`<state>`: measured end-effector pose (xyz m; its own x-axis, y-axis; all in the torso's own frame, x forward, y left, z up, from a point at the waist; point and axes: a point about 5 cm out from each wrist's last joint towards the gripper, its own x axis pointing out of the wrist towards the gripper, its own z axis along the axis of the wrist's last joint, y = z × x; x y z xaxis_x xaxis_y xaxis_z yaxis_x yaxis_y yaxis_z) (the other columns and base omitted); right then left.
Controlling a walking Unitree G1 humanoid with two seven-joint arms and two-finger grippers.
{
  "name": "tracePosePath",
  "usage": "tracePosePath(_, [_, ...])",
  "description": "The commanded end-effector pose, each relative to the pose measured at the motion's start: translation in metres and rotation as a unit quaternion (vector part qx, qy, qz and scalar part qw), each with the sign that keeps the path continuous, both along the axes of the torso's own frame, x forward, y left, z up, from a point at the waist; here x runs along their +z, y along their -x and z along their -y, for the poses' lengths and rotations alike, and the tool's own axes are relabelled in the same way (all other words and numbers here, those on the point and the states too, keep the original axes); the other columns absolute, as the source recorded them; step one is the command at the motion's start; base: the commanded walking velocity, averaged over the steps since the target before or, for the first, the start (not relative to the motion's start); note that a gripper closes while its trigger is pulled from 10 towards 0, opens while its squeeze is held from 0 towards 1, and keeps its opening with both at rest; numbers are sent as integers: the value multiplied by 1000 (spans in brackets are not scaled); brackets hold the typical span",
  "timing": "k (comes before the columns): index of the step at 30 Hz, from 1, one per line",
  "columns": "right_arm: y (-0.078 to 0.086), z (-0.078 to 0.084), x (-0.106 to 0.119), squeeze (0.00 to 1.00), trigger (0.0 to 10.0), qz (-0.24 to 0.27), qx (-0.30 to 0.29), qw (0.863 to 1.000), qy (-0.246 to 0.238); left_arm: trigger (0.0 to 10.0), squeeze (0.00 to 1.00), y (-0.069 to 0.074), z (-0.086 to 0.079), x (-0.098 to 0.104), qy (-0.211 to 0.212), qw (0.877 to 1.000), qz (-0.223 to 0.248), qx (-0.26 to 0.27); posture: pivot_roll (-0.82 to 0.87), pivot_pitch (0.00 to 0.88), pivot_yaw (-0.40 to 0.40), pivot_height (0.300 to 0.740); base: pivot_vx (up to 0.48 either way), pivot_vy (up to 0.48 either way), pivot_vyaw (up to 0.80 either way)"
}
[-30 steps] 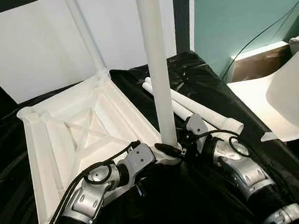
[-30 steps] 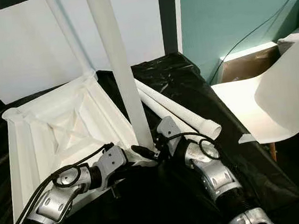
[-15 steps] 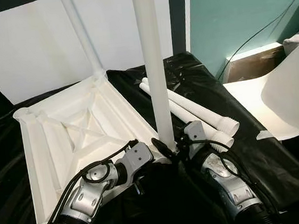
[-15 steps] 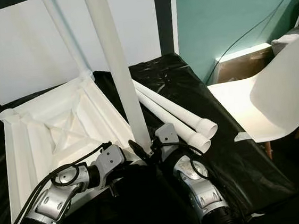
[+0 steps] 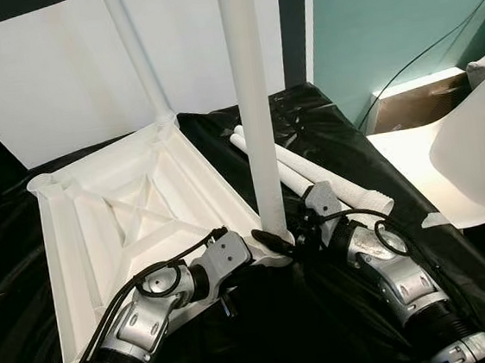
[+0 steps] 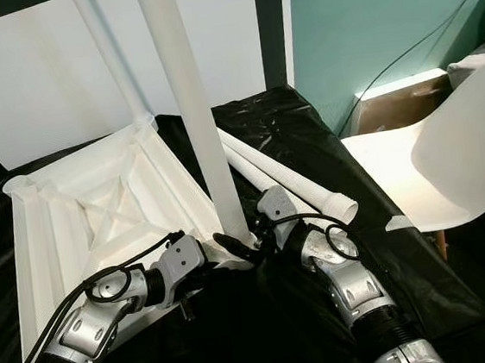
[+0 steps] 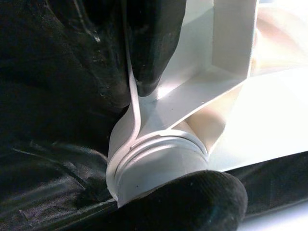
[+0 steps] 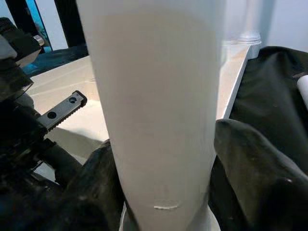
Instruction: Building children table
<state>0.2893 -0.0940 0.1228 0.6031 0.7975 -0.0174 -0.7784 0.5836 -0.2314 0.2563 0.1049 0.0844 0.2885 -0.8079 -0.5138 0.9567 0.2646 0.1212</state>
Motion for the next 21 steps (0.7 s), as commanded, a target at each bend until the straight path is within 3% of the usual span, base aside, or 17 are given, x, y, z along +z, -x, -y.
tracePosePath(1, [-4,8,0,0,0,-4,-23,1000,17,10000,0,35,-7,-50,-45,990,-128,-25,125,0,49,740,0,0,0])
tracePosePath(6, [2,2,-6,0,0,-24,-24,999,4,10000,0,35,-7,-50,-45,990,-128,-23,128,0,46,740,0,0,0])
tracePosePath(9, [9,-5,-13,0,0,-30,-67,997,-29,10000,0,35,-7,-50,-44,990,-128,-22,131,0,42,740,0,0,0])
tracePosePath(11, [5,1,-11,0,0,-11,-177,980,-88,10000,0,35,-7,-50,-44,991,-128,-21,135,0,45,740,0,0,0])
tracePosePath(12, [5,1,-11,0,0,-11,-177,980,-88,10000,0,35,-7,-50,-44,991,-128,-21,135,0,45,740,0,0,0])
tracePosePath(14, [0,15,-8,0,0,8,-253,960,-117,10000,0,35,-7,-50,-44,991,-128,-22,132,0,50,740,0,0,0])
tracePosePath(21, [-2,21,-4,0,0,24,-269,957,-109,10000,0,36,-9,-50,-48,990,-128,-23,133,0,50,740,0,0,0])
